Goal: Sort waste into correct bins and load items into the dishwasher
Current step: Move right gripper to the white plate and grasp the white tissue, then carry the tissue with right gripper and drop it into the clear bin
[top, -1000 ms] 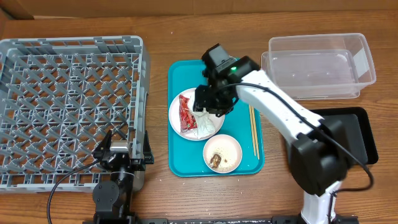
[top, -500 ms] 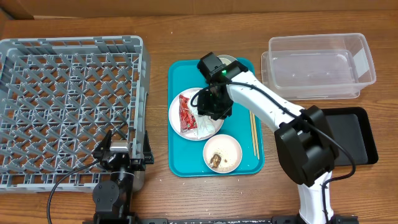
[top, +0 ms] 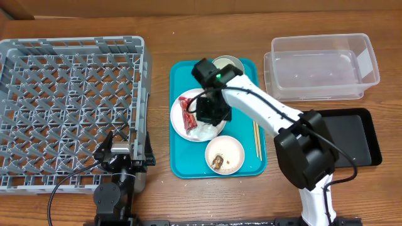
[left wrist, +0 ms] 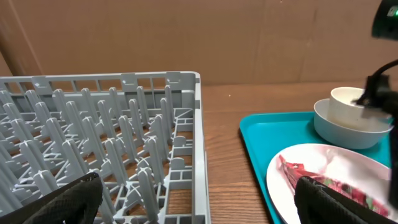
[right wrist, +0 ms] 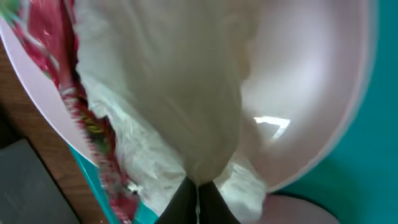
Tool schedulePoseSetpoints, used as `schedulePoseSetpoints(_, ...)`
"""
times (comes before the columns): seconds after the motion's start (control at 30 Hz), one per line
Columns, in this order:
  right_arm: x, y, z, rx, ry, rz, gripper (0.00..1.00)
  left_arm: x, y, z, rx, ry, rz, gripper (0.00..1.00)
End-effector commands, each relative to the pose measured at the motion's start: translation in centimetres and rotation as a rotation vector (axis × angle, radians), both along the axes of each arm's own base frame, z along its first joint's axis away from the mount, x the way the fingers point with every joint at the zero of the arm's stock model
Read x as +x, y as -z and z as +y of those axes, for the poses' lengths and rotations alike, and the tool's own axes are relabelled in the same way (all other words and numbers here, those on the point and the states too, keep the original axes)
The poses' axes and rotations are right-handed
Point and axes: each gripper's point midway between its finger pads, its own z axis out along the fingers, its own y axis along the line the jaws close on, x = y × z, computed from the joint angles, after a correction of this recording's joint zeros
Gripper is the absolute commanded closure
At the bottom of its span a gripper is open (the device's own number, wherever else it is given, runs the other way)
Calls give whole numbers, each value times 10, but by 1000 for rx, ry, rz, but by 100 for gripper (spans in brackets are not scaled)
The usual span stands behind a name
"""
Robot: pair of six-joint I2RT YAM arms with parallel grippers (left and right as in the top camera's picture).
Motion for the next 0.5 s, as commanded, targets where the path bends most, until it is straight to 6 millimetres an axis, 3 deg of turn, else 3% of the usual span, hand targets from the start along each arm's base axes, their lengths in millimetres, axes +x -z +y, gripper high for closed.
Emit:
schedulePoseSetpoints(0.0,30,-40,-8,8,-9,-119,96,0,0,0,-9,-1,-4,0)
schedulePoseSetpoints(0.17,34,-76,-10,23,-27,-145,96,0,0,0,-9,-1,-4,0)
schedulePoseSetpoints(0.33,38,-97,-8,41,-26,-170,96,0,0,0,-9,-1,-4,0)
schedulePoseSetpoints(0.47,60,-121,-19,53,20,-245,96,0,0,0,-9,-1,-4,0)
